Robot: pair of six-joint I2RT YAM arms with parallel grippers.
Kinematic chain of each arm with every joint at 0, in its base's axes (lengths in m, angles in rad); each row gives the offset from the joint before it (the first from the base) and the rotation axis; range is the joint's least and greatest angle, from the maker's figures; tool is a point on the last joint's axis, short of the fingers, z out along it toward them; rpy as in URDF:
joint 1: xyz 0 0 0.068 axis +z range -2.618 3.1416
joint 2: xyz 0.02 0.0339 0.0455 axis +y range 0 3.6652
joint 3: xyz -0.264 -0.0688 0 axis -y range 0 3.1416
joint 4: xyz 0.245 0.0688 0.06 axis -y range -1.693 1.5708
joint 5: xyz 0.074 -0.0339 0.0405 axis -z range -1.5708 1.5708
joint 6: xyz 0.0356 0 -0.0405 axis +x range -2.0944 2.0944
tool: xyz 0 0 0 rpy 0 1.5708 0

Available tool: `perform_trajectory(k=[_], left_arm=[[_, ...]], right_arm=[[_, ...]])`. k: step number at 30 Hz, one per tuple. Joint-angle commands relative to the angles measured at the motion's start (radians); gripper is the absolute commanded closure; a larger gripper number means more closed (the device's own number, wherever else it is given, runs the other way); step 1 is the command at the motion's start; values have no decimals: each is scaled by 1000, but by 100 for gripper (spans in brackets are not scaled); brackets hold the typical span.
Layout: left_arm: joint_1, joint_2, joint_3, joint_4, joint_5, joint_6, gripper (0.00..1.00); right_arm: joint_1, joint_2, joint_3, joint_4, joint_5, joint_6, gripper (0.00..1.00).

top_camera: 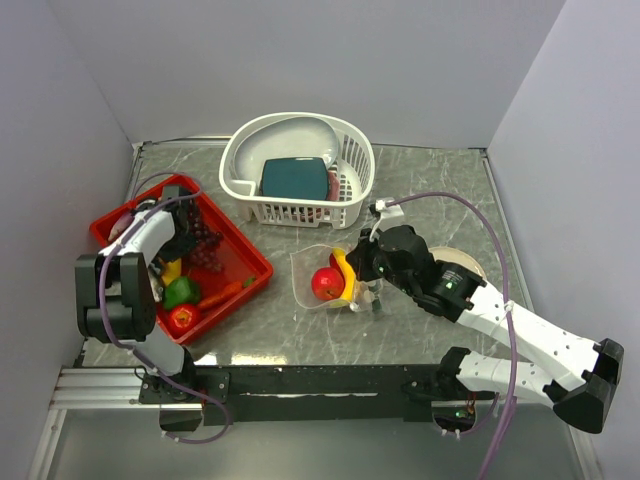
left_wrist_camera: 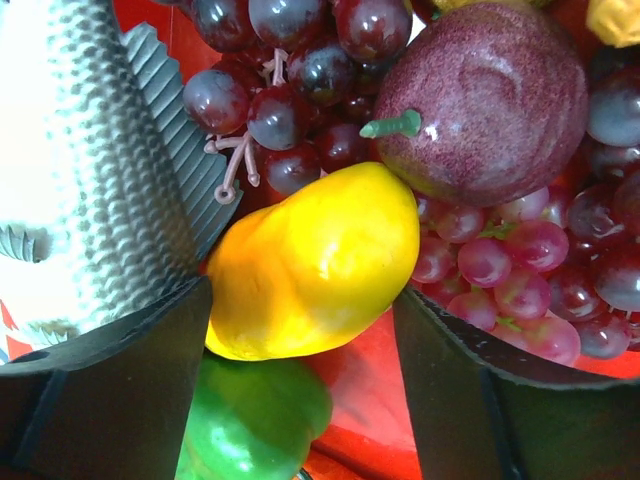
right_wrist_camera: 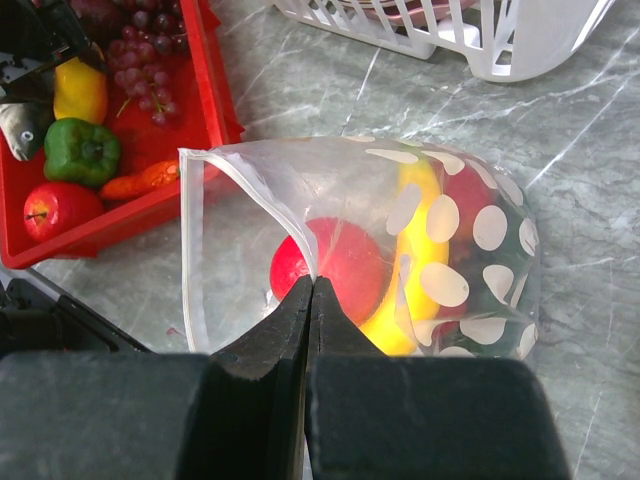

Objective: Place the food in the zip-top bag and seal the zipper

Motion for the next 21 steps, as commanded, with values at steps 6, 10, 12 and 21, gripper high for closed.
perform_trajectory(k=[6, 10, 12, 21], left_arm=[[-25, -77, -17, 22, 92, 1, 41], [-30, -111, -9, 4, 110, 5, 50], [-31, -131, -1, -7, 116, 10, 55], [-30, -232, 12, -33, 152, 33, 70]], right_arm=[[-4, -16, -5, 35, 21, -10, 100], [-4, -15, -5, 33, 24, -10, 100], [-6, -15, -5, 33, 27, -10, 100], [-6, -7, -6, 33, 30, -8, 100]])
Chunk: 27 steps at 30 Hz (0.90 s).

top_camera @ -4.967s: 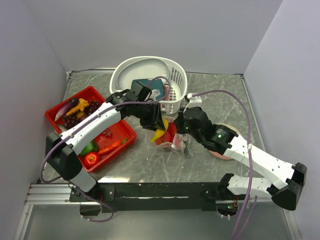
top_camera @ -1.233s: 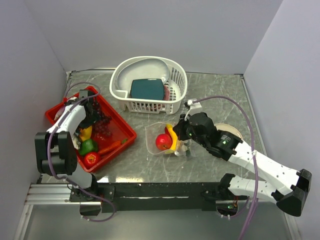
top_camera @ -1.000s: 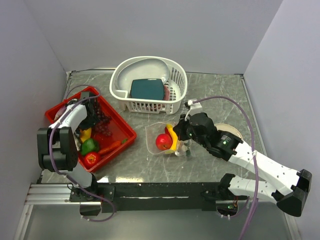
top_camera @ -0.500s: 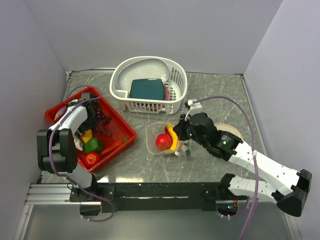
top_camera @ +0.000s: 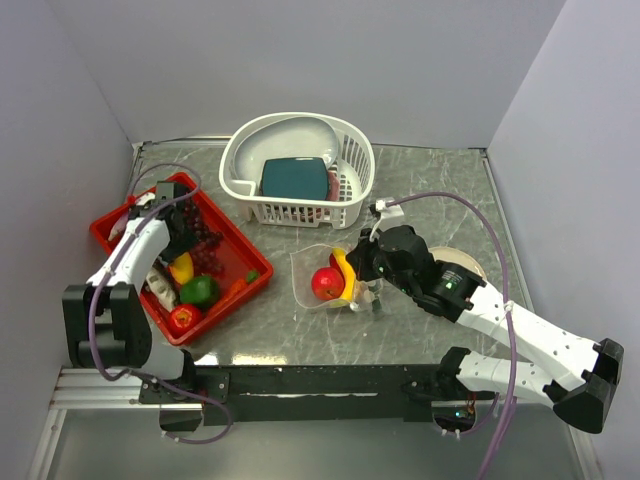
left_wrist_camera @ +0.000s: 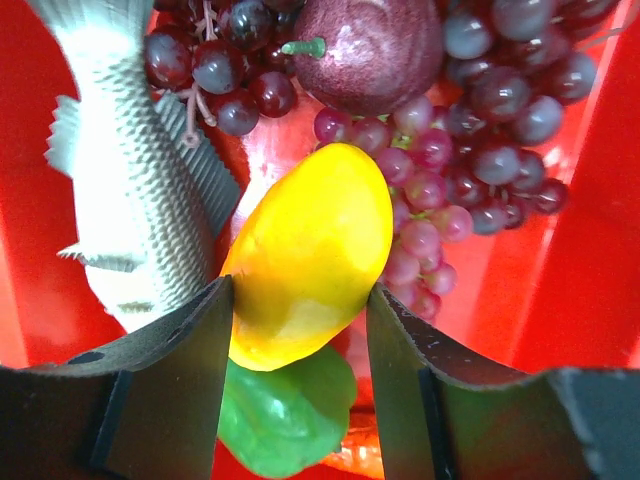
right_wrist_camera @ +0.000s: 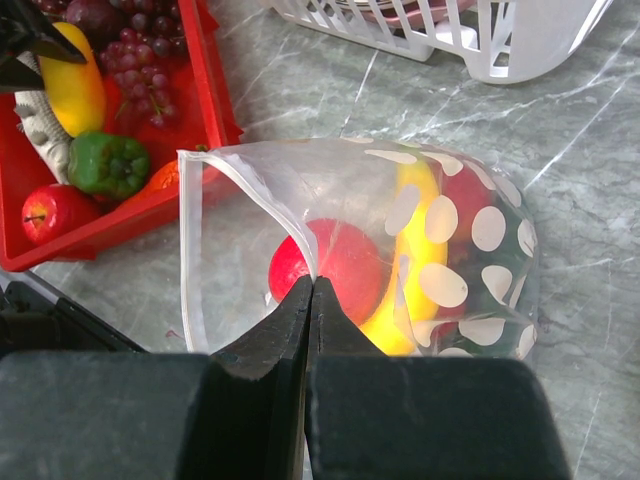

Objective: Place the food in the zip-top bag and seal the zipper

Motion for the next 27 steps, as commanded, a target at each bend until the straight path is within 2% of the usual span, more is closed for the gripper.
perform_trajectory(k=[1, 4, 14, 21, 25, 27], left_arm=[[-2, -82, 25, -15, 23, 26, 72], [-2, -114, 38, -18, 43, 39, 74], [-2, -249, 55, 36, 238, 113, 83], [-4, -351, 32, 69, 451, 98, 85], [-80, -394, 31, 112, 574, 18, 85], [-161, -404, 26, 152, 580, -22, 85]], right_arm=[[-4, -6, -3, 28, 27, -10, 100], [-6, 0, -2, 29, 28, -8, 100], [-6, 19, 15, 29, 34, -2, 100], [-6, 48, 53, 29, 44, 24, 100], [-4, 76, 90, 31, 34, 55, 100], [-3, 92, 105, 26, 48, 64, 100]])
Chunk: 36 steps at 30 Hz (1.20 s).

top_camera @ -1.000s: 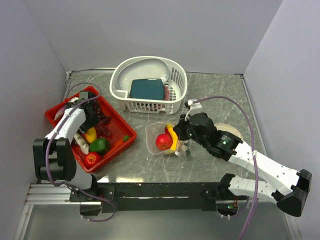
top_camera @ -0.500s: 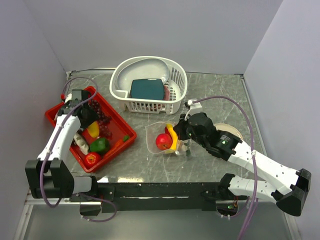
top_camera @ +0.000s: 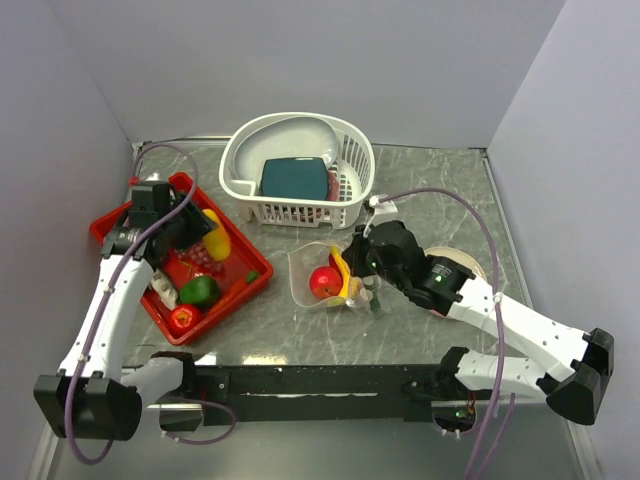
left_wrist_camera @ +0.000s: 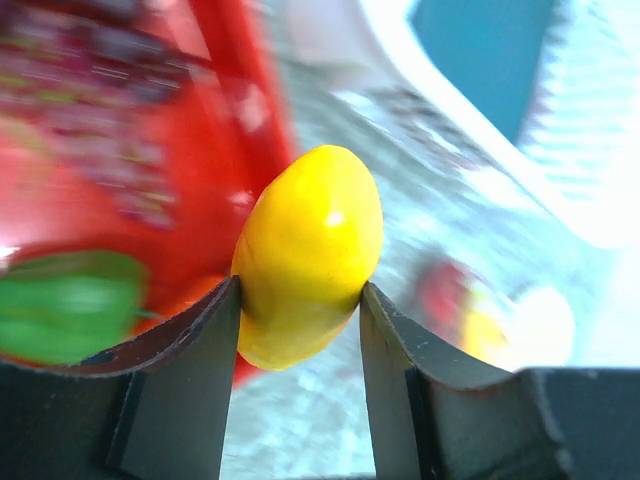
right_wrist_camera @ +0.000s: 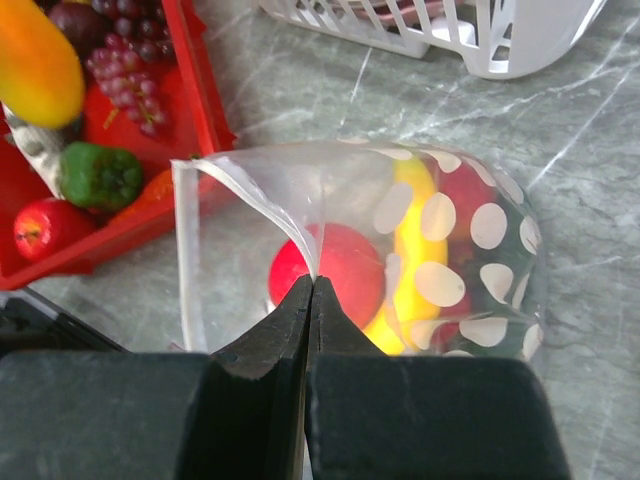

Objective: Place the food in the zip-top bag and seal the zipper

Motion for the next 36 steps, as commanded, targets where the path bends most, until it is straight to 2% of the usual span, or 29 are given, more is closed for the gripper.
perform_trajectory(k=[1, 2, 5, 11, 18, 24, 30, 36], left_arm=[[-125, -44, 6, 112, 118, -120, 85], [-190, -45, 5, 134, 112, -139, 84], [-290, -59, -14, 184, 107, -214, 84], [-456, -85, -84, 316, 85, -341, 84], [-548, -102, -159, 402, 33, -426, 84], [-712, -35, -210, 514, -66, -505, 85], [-762, 53, -235, 591, -74, -567, 84], [-774, 157, -182, 637, -76, -599, 80]], right_arm=[[-1, 27, 87, 18, 35, 33, 100], [-1, 36, 95, 15, 47, 36, 100], [5, 56, 124, 1, 59, 41, 100], [10, 81, 149, -21, 95, 52, 100], [11, 100, 166, -28, 107, 56, 100], [13, 110, 179, -44, 121, 62, 100], [13, 82, 173, -61, 136, 64, 100], [14, 58, 161, -65, 133, 73, 100]])
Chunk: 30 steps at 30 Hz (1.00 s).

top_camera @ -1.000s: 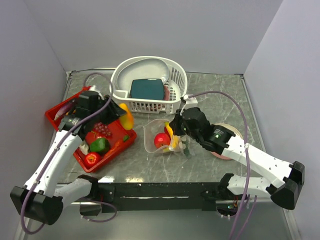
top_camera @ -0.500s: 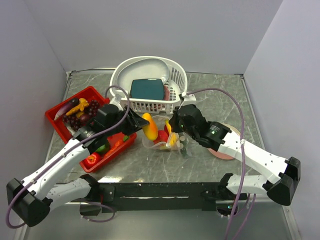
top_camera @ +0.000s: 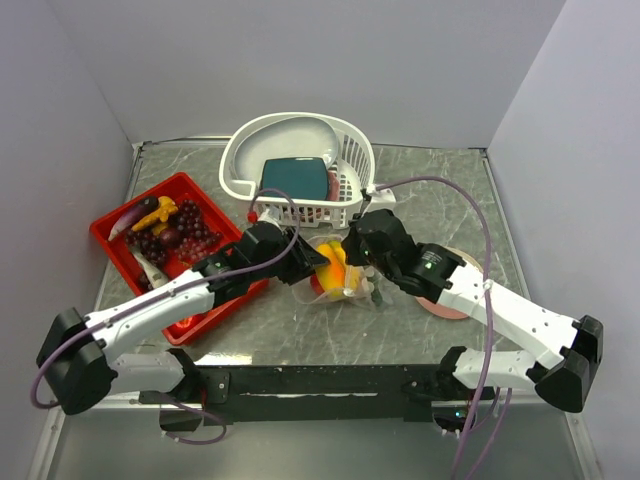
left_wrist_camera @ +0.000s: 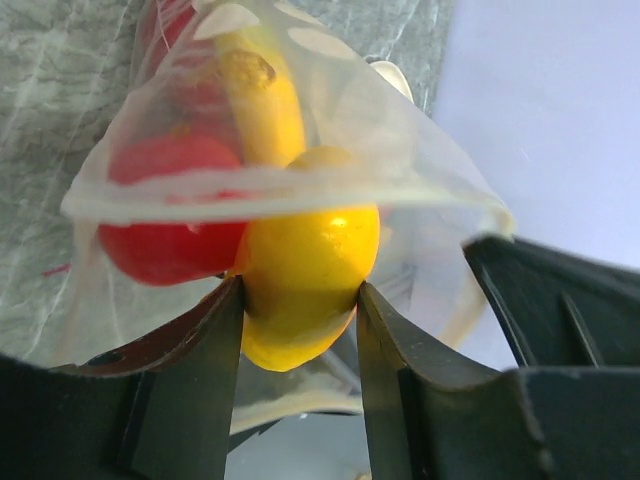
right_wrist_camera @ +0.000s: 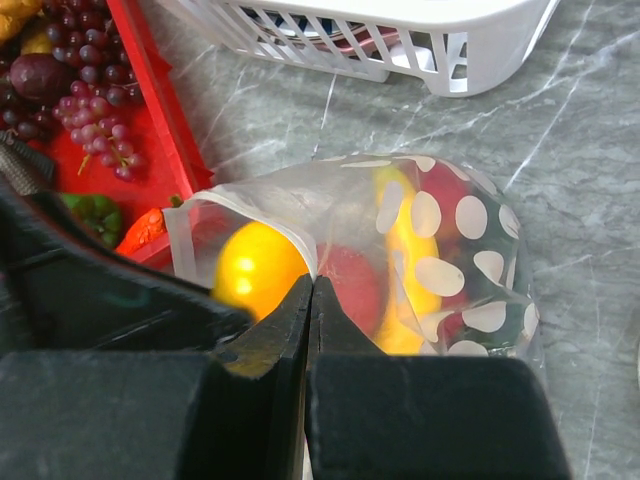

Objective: Place the food in the zip-top bag and seal the zipper

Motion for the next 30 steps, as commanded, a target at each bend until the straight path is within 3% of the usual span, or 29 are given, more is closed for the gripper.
perform_trajectory(k=[1, 3, 6, 7, 10, 13, 18, 20, 25, 30], left_arm=[[-7, 57, 53, 110, -22, -50, 80], [-7, 98, 78, 112, -22, -70, 79], [-7, 141, 115, 121, -16, -66, 70], [-7, 152, 124, 121, -8, -58, 54], [-10, 186, 167, 72, 13, 0, 27], [-10, 174, 181, 24, 35, 69, 17], [-10, 90, 217, -117, 49, 195, 17], [-10, 24, 218, -205, 21, 218, 23], [-10, -162, 182, -405, -150, 198, 30], [19, -213, 166, -721, -367, 111, 22]], right_arm=[[11, -47, 35, 4, 29, 17, 100], [11, -51, 34, 0, 35, 17, 100], [12, -57, 26, -7, 45, 15, 100], [12, -57, 24, -7, 48, 11, 100], [11, -51, 23, -22, 77, 5, 100], [12, -56, 23, -27, 95, -8, 100], [11, -68, 46, -45, 130, -27, 100], [11, -73, 53, -46, 138, -37, 100], [8, -83, 47, -31, 135, -52, 100], [9, -96, 31, -11, 72, -51, 100]])
